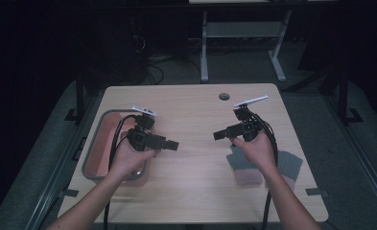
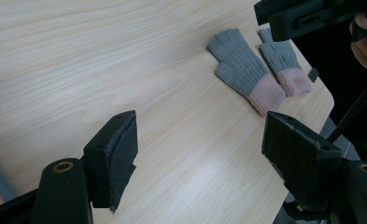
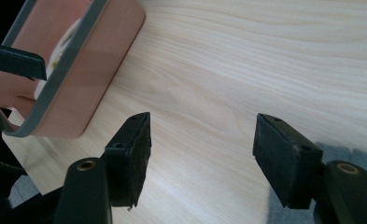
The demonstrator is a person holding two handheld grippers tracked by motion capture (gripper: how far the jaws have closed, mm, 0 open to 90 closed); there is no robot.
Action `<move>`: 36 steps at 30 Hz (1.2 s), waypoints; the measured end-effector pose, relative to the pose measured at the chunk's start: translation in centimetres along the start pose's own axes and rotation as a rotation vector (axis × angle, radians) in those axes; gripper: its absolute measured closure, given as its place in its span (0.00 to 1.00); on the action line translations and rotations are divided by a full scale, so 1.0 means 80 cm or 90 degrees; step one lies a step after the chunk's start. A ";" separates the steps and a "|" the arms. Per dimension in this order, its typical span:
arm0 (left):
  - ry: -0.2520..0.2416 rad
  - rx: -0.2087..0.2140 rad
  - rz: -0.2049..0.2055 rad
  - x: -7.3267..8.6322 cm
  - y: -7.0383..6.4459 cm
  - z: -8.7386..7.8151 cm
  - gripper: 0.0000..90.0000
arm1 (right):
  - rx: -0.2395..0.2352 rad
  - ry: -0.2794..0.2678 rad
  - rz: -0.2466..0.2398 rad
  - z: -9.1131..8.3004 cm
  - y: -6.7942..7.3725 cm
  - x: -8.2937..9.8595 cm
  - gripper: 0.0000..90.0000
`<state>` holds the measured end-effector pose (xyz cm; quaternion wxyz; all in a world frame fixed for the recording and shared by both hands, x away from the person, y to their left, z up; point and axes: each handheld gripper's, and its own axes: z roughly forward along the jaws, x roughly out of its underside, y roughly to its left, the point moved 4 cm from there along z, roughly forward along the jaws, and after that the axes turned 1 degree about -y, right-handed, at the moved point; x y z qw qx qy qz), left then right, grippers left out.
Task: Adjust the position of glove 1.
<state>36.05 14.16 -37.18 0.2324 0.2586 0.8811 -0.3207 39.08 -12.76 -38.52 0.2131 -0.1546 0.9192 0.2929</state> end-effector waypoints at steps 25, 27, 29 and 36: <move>0.003 0.039 0.041 -0.010 -0.047 0.053 0.29 | 0.046 -0.015 0.035 -0.039 -0.054 0.043 0.41; 0.002 0.046 0.047 -0.012 -0.055 0.061 0.29 | 0.052 -0.018 0.037 -0.044 -0.060 0.048 0.42; 0.001 0.047 0.046 -0.012 -0.057 0.064 0.29 | 0.056 -0.020 0.037 -0.048 -0.065 0.051 0.42; 0.006 0.062 0.061 -0.014 -0.073 0.086 0.30 | 0.078 -0.026 0.050 -0.068 -0.087 0.069 0.45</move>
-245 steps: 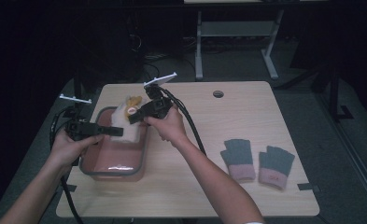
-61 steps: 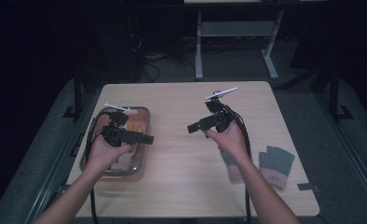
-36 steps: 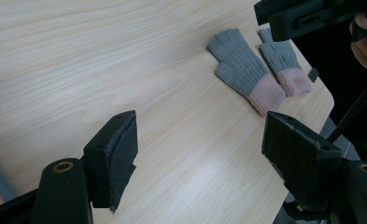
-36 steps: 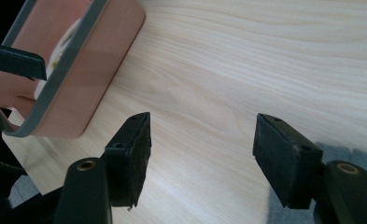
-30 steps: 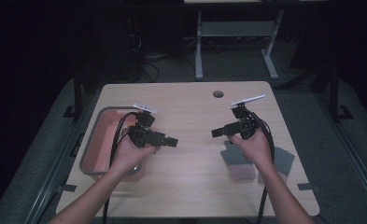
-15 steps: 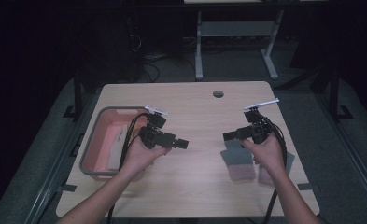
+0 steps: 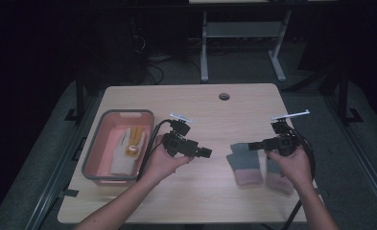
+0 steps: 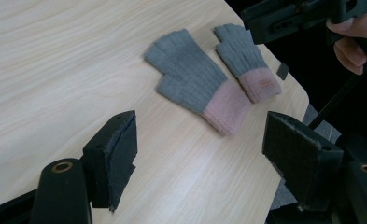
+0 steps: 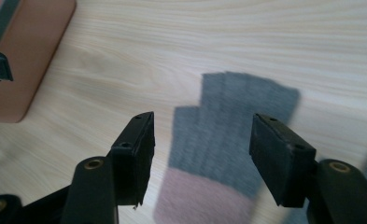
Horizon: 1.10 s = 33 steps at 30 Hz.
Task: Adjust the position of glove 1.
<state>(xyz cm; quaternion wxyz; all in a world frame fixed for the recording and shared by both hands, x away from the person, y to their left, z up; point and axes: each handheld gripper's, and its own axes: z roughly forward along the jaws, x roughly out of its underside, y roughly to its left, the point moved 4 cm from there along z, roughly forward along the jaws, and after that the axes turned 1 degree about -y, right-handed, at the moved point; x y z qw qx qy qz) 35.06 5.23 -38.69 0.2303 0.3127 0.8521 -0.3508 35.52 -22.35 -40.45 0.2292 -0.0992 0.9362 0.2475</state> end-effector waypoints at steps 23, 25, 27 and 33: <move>0.014 0.029 0.024 -0.001 -0.032 0.067 0.30 | 0.081 0.014 0.048 -0.024 -0.080 0.064 0.52; 0.019 0.033 0.028 -0.001 -0.035 0.072 0.30 | 0.084 0.019 0.051 -0.023 -0.083 0.068 0.53; 0.021 0.036 0.031 -0.001 -0.039 0.077 0.30 | 0.091 0.023 0.049 -0.021 -0.086 0.072 0.53; 0.021 0.042 0.036 -0.003 -0.043 0.087 0.30 | 0.115 0.041 0.043 -0.017 -0.095 0.083 0.56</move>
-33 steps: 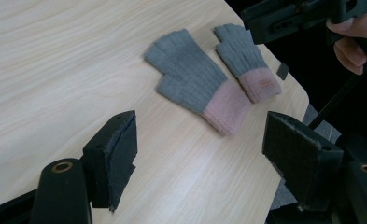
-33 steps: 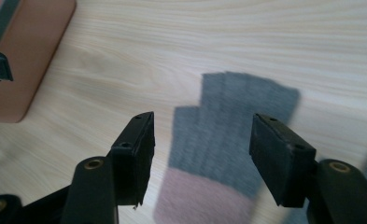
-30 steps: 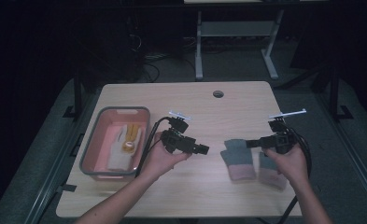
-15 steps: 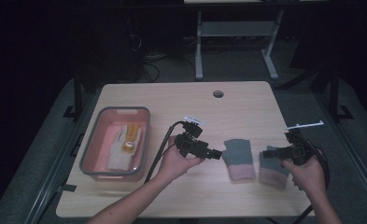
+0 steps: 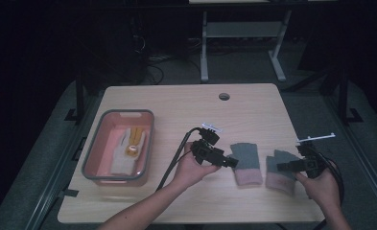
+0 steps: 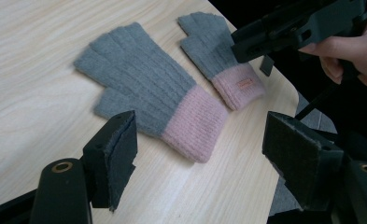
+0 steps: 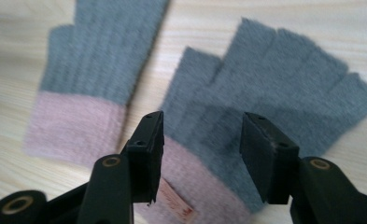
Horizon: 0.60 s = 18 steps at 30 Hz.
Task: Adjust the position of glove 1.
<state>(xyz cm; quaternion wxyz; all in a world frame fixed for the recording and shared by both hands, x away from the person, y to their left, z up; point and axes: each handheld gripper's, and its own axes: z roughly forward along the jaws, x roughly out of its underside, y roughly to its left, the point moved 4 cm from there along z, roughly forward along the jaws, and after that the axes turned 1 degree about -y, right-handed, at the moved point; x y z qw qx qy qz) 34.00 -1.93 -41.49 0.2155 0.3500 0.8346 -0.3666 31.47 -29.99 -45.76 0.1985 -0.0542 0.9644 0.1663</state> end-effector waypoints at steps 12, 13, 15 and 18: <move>0.013 0.004 -0.003 0.002 -0.001 0.018 0.30 | 0.046 0.023 -0.034 0.022 -0.005 0.014 0.64; 0.014 0.004 -0.003 0.003 -0.001 0.019 0.30 | 0.051 0.023 -0.036 0.023 -0.004 0.014 0.66; 0.016 0.005 -0.002 0.003 -0.002 0.020 0.30 | 0.060 0.022 -0.045 0.024 -0.002 0.014 0.69; 0.017 0.003 0.001 0.003 -0.003 0.020 0.30 | 0.069 0.023 -0.047 0.025 0.000 0.015 0.76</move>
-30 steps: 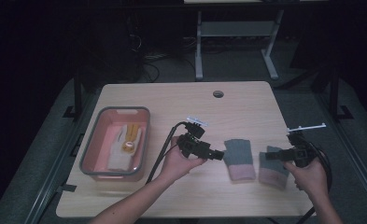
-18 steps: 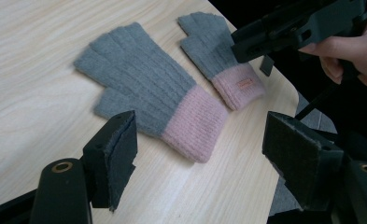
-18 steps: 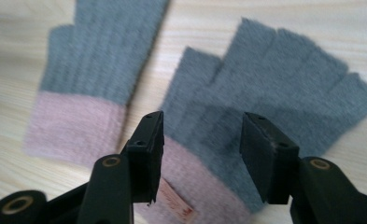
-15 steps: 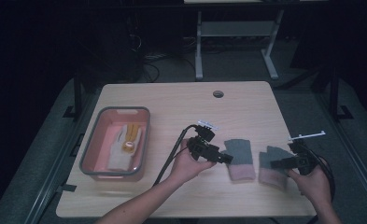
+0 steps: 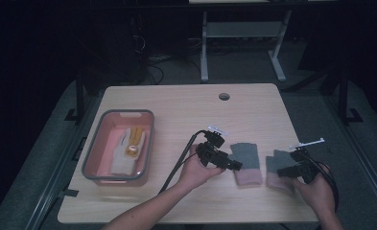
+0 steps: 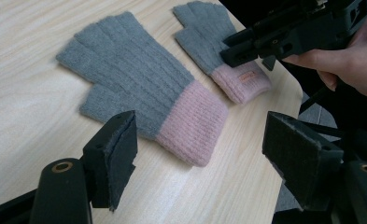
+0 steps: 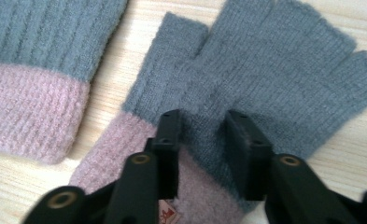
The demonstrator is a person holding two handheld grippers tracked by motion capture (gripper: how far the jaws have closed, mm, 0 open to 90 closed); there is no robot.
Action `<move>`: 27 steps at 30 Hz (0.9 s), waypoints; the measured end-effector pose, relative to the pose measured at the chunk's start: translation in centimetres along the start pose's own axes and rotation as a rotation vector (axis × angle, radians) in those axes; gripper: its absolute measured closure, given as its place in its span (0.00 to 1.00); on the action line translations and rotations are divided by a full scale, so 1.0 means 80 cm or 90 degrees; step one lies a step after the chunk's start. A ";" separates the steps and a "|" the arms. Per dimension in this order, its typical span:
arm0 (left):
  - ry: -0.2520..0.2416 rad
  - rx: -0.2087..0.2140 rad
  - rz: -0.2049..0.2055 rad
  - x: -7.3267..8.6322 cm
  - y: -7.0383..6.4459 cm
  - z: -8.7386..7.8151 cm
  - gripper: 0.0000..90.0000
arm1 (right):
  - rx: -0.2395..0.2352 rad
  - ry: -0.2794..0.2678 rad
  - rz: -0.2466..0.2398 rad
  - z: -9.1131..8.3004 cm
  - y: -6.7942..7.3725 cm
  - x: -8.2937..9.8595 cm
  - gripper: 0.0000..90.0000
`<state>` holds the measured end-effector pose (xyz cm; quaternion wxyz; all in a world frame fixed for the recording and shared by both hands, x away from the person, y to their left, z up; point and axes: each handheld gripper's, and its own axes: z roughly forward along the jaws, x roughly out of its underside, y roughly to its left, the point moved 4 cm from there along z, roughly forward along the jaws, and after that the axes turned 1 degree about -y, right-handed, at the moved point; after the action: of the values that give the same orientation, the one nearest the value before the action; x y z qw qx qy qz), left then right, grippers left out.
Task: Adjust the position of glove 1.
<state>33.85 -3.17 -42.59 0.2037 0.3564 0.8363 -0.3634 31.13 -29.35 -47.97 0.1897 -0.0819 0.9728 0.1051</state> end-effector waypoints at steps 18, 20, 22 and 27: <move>-0.006 -0.008 -0.003 0.004 0.002 -0.005 0.30 | -0.019 0.000 0.028 -0.004 -0.001 -0.001 0.95; -0.005 -0.010 -0.002 0.004 0.003 -0.006 0.30 | -0.021 -0.001 0.030 -0.006 -0.002 -0.001 0.95; -0.008 -0.011 -0.005 0.004 0.003 -0.007 0.30 | -0.024 -0.004 0.035 -0.008 -0.002 -0.001 0.95; -0.009 -0.013 -0.006 0.004 0.006 -0.007 0.30 | -0.033 -0.016 0.039 -0.016 -0.004 -0.001 0.95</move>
<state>33.99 -2.40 -42.63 0.2117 0.3478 0.8400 -0.3587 30.83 -29.97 -46.80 0.1965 -0.0555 0.9693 0.1368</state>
